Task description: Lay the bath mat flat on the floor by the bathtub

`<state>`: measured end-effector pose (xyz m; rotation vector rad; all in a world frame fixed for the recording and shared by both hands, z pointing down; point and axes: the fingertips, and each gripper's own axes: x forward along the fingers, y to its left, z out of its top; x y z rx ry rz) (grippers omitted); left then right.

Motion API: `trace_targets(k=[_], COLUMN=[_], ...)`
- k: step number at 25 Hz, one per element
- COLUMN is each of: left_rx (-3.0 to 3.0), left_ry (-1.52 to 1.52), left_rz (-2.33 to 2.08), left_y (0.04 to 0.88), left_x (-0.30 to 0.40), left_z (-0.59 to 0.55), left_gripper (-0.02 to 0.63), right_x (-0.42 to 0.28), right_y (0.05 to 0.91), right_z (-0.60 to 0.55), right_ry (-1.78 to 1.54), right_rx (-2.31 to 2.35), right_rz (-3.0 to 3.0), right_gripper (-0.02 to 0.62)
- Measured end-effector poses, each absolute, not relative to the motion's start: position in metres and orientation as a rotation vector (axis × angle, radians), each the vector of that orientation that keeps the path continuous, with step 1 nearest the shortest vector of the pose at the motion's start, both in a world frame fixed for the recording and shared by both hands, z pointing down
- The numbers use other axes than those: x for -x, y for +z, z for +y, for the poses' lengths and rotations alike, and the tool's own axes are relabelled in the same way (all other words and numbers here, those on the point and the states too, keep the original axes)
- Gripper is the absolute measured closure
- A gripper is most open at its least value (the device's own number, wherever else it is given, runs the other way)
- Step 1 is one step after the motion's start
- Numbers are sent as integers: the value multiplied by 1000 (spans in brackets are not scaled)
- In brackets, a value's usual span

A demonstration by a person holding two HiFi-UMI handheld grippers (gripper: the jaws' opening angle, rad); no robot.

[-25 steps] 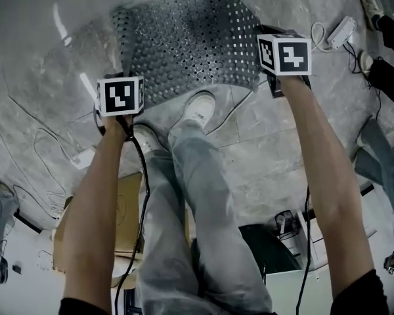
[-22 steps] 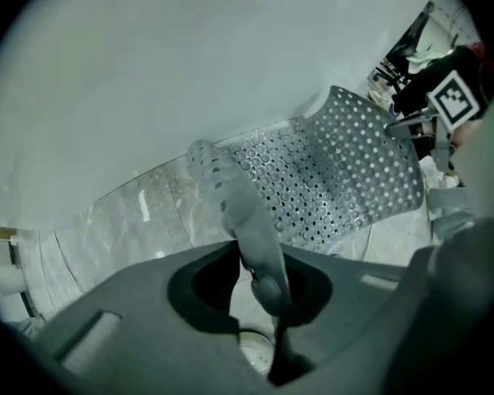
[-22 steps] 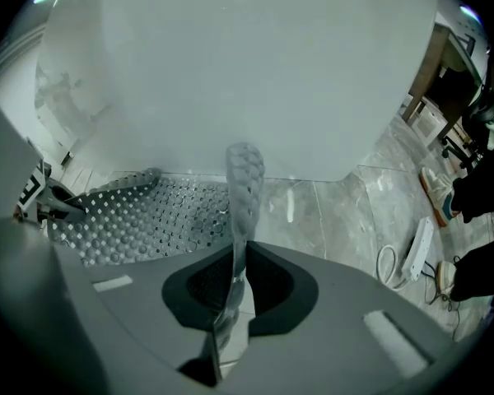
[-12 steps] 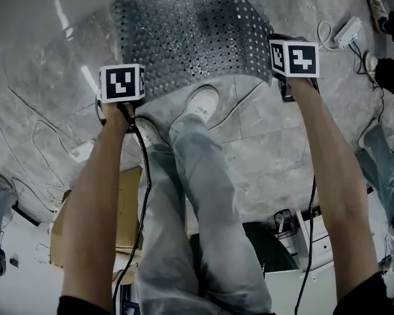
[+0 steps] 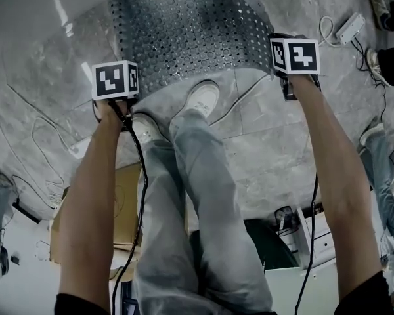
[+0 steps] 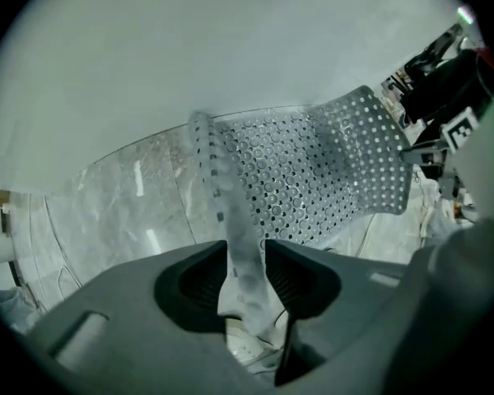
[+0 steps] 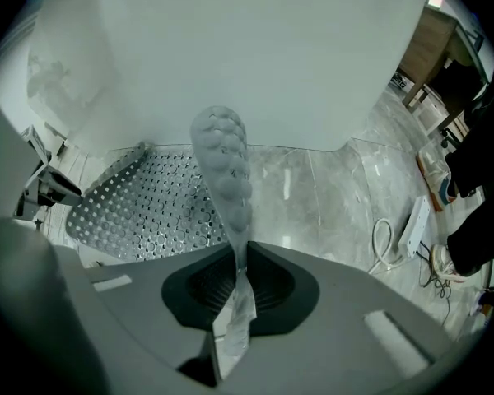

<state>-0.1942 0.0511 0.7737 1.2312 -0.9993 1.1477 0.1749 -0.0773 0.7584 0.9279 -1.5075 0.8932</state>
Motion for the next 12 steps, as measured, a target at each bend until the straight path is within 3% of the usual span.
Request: trace_targets(k=[12], left_rx=[-1108], left_ry=[1100], left_rz=[-1079], left_y=[765], left_x=[232], left_z=[74], left_gripper=[454], right_x=[-175], right_y=[758], right_z=[-72], right_ry=[904], right_rx=[-935], right_rz=[-1494], right_gripper=[561])
